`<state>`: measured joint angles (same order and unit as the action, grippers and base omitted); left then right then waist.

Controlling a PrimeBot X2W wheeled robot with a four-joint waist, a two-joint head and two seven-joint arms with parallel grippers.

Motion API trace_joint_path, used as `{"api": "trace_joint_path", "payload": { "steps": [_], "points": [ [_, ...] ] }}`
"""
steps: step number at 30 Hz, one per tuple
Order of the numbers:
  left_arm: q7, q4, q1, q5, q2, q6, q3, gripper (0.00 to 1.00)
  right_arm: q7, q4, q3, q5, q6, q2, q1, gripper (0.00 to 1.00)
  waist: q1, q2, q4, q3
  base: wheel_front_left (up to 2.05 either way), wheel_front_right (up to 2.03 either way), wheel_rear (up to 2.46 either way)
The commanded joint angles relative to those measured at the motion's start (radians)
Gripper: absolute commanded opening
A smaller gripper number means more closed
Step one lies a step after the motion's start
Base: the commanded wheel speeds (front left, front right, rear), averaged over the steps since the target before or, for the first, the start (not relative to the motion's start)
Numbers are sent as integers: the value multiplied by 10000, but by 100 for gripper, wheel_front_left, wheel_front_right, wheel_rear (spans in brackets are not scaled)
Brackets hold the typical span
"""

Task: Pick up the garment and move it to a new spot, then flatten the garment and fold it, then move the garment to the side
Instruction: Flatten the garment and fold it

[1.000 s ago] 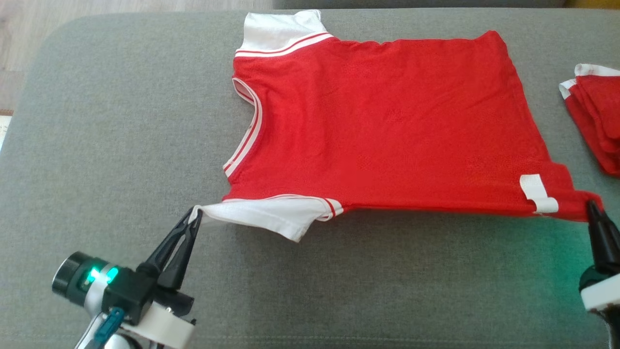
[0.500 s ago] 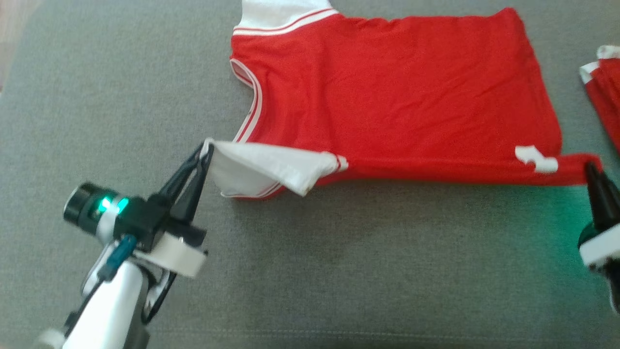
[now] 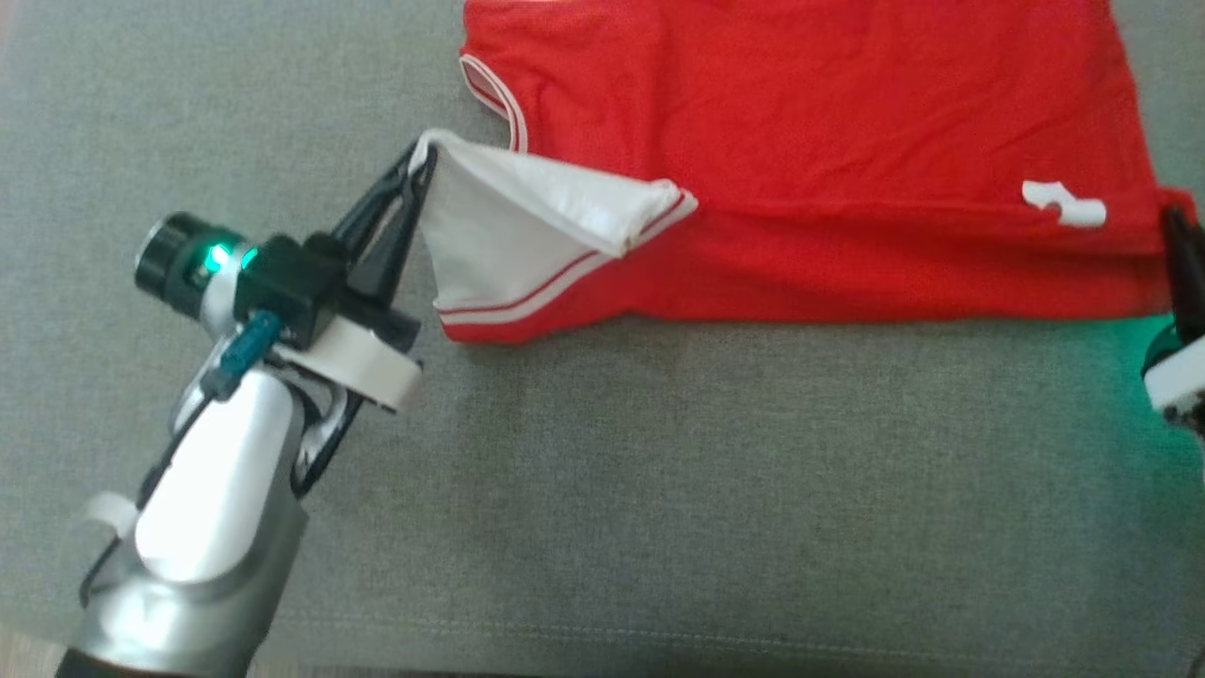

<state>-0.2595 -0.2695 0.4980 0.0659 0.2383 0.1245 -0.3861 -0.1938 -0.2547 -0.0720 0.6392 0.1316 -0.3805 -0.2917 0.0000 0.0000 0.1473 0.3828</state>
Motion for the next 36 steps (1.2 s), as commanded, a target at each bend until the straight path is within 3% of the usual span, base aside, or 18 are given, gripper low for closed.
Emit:
{"api": "trace_joint_path", "payload": {
  "steps": [1, 10, 11, 12, 13, 14, 15, 23, 27, 33, 36],
  "points": [
    [-22, 226, 436, -7, 325, 45, 324, 0, 35, 232, 159, -83, -9, -298, -219, 0, 0, 0, -12, 140, 0, 0, 0],
    [-22, 14, 953, 53, 508, 58, -2, 0, 265, -243, 380, -237, -9, -508, -871, 0, 0, 0, -99, 376, 0, 0, 0],
    [-22, -33, 1036, 58, 540, 58, -9, 2, 327, -368, 449, -254, -9, -522, -986, 44, 0, 0, -126, 369, 0, 0, 0],
    [-22, -33, 1036, 58, 540, 58, -9, 2, 327, -368, 449, -254, -9, -522, -986, 44, 0, 0, -126, 369, 0, 0, 0],
    [-22, -45, 1058, 59, 542, 59, 8, 46, 369, -423, 485, -261, -9, -518, -1040, 91, 0, 0, -138, 359, 0, 0, 0],
    [-22, -49, 1068, 60, 538, 59, 32, 85, 435, -466, 520, -263, -9, -505, -1092, 100, 0, 0, -149, 344, 0, 0, 0],
    [-22, -58, 1065, 54, 535, 59, 51, 100, 531, -502, 543, -262, -9, -482, -1139, 100, 0, 0, -160, 317, 0, 0, 0],
    [-22, 267, 576, -24, 474, -184, 506, 100, 1553, -462, 662, -62, -9, -358, -1168, 100, 0, 0, -299, -159, 0, 0, 0],
    [-22, 539, -445, 527, 106, -319, 978, 100, 2114, -239, 602, 76, -9, -302, -786, 100, 0, 0, -332, -489, 0, 0, 0],
    [-7, -611, -2143, 1764, -746, -129, 922, 100, 2579, 89, 653, 274, -9, 84, -32, 100, 0, 0, -390, -865, 0, 0, 0],
    [220, -1375, -2351, 2099, -979, -266, 1005, 100, 2648, 187, 761, 271, -9, 246, 166, 100, 0, 0, -475, -955, 0, 0, 0]
  ]
}}
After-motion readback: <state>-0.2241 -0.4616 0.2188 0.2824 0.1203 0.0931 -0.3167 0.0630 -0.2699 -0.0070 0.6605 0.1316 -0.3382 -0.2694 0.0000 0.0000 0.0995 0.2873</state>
